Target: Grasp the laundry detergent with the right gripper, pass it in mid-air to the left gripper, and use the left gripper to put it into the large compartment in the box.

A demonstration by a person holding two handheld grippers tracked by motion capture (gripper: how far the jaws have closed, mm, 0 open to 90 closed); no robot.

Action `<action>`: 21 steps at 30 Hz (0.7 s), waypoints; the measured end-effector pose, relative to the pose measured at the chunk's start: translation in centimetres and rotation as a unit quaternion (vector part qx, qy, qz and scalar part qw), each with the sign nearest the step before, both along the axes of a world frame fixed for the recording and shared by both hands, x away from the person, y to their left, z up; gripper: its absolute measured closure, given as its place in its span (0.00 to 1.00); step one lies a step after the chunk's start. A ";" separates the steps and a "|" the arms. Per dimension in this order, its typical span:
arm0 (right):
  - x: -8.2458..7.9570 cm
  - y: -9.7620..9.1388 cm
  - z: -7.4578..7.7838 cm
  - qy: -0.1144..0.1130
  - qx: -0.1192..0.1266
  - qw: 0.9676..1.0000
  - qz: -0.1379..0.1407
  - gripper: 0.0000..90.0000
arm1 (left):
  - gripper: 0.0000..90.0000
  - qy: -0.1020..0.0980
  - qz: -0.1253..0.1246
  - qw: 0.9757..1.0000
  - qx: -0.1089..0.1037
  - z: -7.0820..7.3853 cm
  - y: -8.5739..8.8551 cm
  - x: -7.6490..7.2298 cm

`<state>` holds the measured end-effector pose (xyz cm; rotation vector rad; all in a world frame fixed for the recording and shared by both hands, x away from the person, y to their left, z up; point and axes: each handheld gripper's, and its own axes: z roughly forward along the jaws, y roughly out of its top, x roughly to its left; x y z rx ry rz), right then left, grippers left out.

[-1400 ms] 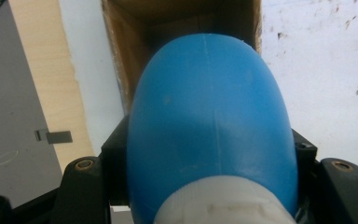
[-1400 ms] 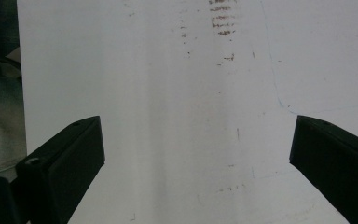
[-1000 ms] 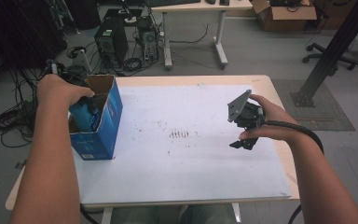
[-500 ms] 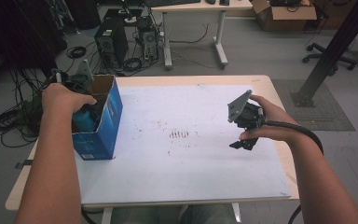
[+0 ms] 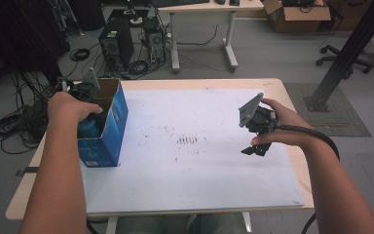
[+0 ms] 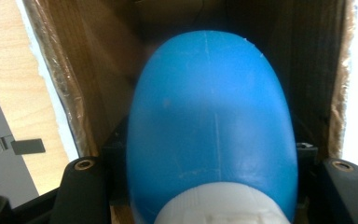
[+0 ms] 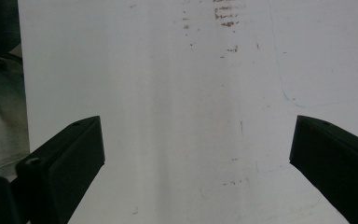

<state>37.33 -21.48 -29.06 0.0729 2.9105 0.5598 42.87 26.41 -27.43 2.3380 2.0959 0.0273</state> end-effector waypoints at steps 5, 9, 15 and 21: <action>0.0 0.0 -0.1 0.001 0.004 1.000 -0.001 0.04 | 0.43 0.001 -0.002 1.000 0.000 -0.3 0.0 0.0; 0.1 0.0 -0.1 0.001 0.004 1.000 0.000 0.04 | 0.43 0.004 -0.004 1.000 0.000 -0.6 -0.1 0.1; 0.1 -0.2 -0.2 0.000 0.008 1.000 -0.004 0.04 | 0.43 0.007 -0.006 1.000 0.000 -1.1 -0.2 0.1; 0.1 -0.3 -0.3 0.001 0.007 1.000 -0.006 0.04 | 0.43 0.002 -0.007 1.000 0.000 -1.3 -0.3 0.1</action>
